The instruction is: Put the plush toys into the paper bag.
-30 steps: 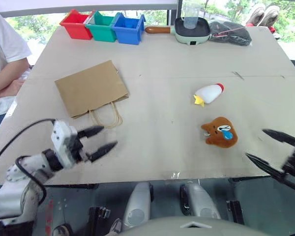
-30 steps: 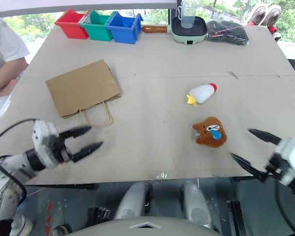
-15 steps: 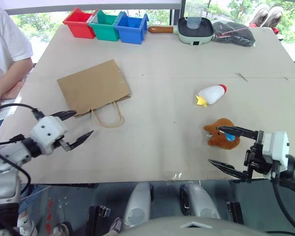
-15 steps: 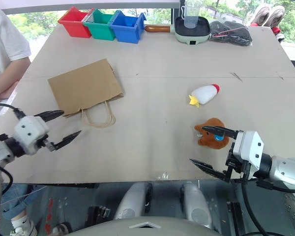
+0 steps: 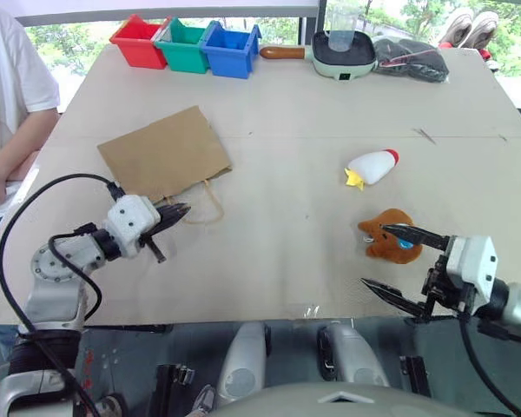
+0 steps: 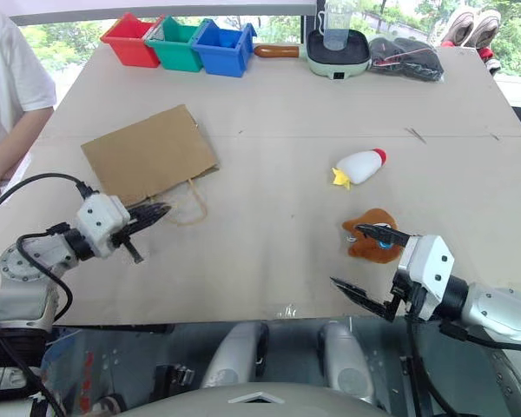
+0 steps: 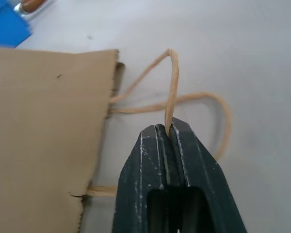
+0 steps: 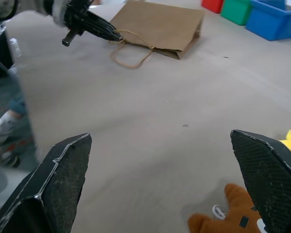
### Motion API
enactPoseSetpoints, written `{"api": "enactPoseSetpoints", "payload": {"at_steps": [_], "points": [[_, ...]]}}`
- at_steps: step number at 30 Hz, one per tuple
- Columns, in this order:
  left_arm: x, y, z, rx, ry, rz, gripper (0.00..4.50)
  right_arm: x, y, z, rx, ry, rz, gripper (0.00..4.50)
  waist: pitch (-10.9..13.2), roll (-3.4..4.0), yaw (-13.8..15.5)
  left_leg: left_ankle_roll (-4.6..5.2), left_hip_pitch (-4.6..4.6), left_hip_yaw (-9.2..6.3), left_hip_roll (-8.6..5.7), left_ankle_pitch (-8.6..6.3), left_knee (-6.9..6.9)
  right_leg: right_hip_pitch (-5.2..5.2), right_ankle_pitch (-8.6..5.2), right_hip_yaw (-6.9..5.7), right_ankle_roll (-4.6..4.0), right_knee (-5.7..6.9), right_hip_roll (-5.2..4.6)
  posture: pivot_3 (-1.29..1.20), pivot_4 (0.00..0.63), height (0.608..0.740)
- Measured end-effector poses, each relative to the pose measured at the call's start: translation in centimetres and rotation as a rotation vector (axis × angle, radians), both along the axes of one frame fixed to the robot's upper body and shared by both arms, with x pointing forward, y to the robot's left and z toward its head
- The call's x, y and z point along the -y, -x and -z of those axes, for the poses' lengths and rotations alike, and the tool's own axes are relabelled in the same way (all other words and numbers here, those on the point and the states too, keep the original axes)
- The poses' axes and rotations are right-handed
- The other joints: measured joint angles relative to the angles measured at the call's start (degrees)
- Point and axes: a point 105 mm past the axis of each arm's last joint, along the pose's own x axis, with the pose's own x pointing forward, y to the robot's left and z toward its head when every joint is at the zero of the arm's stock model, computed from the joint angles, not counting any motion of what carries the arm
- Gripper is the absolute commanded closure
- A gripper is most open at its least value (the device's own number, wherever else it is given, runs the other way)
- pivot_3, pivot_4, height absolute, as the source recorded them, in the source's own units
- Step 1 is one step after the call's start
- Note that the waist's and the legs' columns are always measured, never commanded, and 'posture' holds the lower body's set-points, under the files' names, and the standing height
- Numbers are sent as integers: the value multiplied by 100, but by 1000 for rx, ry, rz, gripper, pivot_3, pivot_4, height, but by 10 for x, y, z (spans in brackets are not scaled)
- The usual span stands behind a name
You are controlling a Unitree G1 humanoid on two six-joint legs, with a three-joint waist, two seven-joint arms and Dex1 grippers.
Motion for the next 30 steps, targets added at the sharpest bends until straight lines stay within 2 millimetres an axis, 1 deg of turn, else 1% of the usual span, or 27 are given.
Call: {"api": "enactPoseSetpoints", "payload": {"at_steps": [1, 2, 3, 5, 6, 9, 10, 11, 13, 15, 16, 18, 20, 21, 23, 26, 28, 29, 30], "points": [[5, -2, -4, -24, 70, 5, 4418, -3, -2, -2, 9, -7, -6, 0, -2, -6, -13, 0, 0, -2, 0, 0, 1, 1, 0, 0, 1, 1, 0, 0, 150, 740], [14, -4, -11, -62, 175, 30, 4418, -11, -7, -7, 24, -28, -19, 0, -5, -12, -34, 0, 0, -5, 0, 0, 1, 1, 0, -1, 0, 2, 1, 0, 150, 740], [28, -4, -20, -100, 266, 84, 4474, -22, -11, -13, 35, -62, -42, 259, -5, -15, -66, 0, -1, -11, 1, 0, 1, 1, 1, -5, -1, 2, 3, 0, 150, 740], [45, 1, -33, -145, 357, 168, 4500, -37, -19, -18, 27, -105, -65, 785, -5, -14, -94, 0, 1, -12, 1, 0, -4, 0, 0, -3, -1, 4, 5, 0, 150, 740], [52, 3, -37, -170, 392, 198, 4500, -43, -24, -19, 23, -123, -68, 1145, -5, -14, -114, 0, 2, -13, 2, 0, -5, 0, 0, -3, -2, 6, 8, 0, 150, 740], [89, 15, -50, -263, 490, 359, 4500, -75, -41, -22, 5, -167, -122, 2583, -2, -10, -113, 0, -1, -21, 0, 0, -7, -3, 0, -5, -3, 11, 9, 0, 150, 740], [98, 19, -53, -283, 509, 396, 4500, -83, -46, -22, 0, -171, -133, 3110, -2, -10, -109, 0, -2, -23, 0, 0, -7, -3, 0, -6, -3, 12, 9, 0, 150, 740], [107, 22, -57, -298, 526, 434, 4500, -89, -51, -20, -6, -170, -137, 3658, -2, -10, -90, -1, -4, -26, -3, 0, -6, -3, 0, -10, -3, 12, 8, 0, 150, 740], [121, 29, -66, -316, 558, 498, 4500, -101, -69, -9, -30, -156, -133, 4481, -3, -11, -81, -1, -3, -26, -4, 1, -6, -2, 1, -11, -3, 12, 7, 0, 150, 740], [130, 34, -71, -314, 563, 543, 4500, -108, -85, 11, -74, -121, -126, 4481, -2, -10, -79, -1, -2, -25, -5, 1, -6, -2, 1, -10, -4, 12, 6, 0, 150, 740], [131, 35, -71, -312, 565, 545, 4500, -110, -89, 17, -91, -120, -128, 4481, -3, -11, -81, -1, 0, -25, -5, 1, -7, -2, 1, -10, -4, 12, 7, 0, 150, 740], [131, 36, -70, -319, 575, 542, 4500, -113, -98, 39, -148, -111, -125, 4481, -1, -8, -86, -1, -1, -24, -5, 1, -9, -3, 1, -9, -5, 12, 7, 0, 150, 740], [131, 36, -68, -320, 589, 534, 4500, -118, -106, 52, -178, -116, -130, 4481, -1, -8, -90, -2, -1, -25, -5, 1, -9, -3, 2, -10, -5, 12, 7, 0, 150, 740], [133, 37, -69, -317, 598, 537, 4500, -124, -111, 56, -185, -122, -132, 4481, 0, -6, -96, -2, -1, -24, -5, 1, -9, -4, 2, -9, -5, 14, 7, 0, 150, 740], [135, 39, -70, -311, 601, 543, 4500, -131, -114, 57, -180, -130, -147, 4481, 0, -6, -97, -2, 0, -26, -5, 1, -9, -4, 2, -9, -6, 15, 8, 0, 150, 740], [136, 40, -70, -298, 616, 541, 4500, -150, -127, 57, -167, -149, -153, 4481, 1, -5, -109, -3, 1, -27, -4, 2, -10, -4, 2, -9, -6, 19, 9, 0, 150, 740], [138, 40, -73, -281, 626, 533, 4500, -169, -134, 59, -168, -154, -161, 4481, 1, -5, -113, -4, 1, -27, -4, 2, -10, -6, 2, -9, -7, 22, 8, 0, 150, 740], [139, 41, -75, -268, 631, 535, 4500, -177, -135, 61, -164, -146, -173, 4481, 2, -4, -113, -4, 0, -27, -4, 2, -11, -7, 2, -9, -7, 22, 8, 0, 150, 740], [138, 41, -76, -261, 635, 530, 4500, -180, -135, 63, -161, -142, -177, 4481, 1, -5, -98, -4, 0, -29, -5, 2, -11, -7, 2, -14, -7, 22, 6, 0, 150, 740]]}}
